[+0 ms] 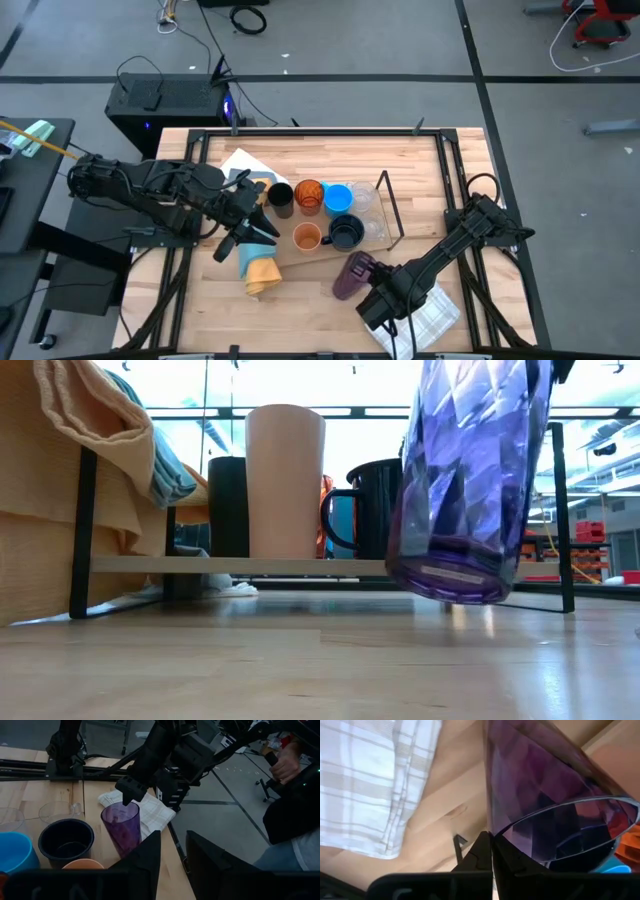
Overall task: Stack small to large cups/mugs on shelf
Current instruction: Put the violet cup on the shelf
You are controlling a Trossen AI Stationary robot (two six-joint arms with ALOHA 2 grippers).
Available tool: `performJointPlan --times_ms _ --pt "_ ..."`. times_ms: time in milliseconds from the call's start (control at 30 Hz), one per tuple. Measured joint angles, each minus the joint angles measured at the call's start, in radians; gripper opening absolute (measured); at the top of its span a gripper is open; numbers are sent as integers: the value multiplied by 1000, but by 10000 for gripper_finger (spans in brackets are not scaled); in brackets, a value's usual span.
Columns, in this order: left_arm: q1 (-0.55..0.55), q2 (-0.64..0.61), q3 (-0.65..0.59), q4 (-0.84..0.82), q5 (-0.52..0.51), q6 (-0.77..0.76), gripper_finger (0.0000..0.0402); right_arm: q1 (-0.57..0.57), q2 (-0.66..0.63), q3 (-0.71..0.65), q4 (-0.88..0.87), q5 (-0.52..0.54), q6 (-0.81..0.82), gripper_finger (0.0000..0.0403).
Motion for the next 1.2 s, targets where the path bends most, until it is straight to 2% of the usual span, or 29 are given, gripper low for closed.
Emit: performJointPlan --times_ms 200,600,1200 --pt "0 0 0 -1 0 0 97 -1 0 -1 1 -42 49 3" --pt "0 0 0 -1 0 3 96 -2 1 -92 -1 -120 167 35" --pt "0 0 0 -2 -9 34 97 -2 1 2 1 -80 126 68"
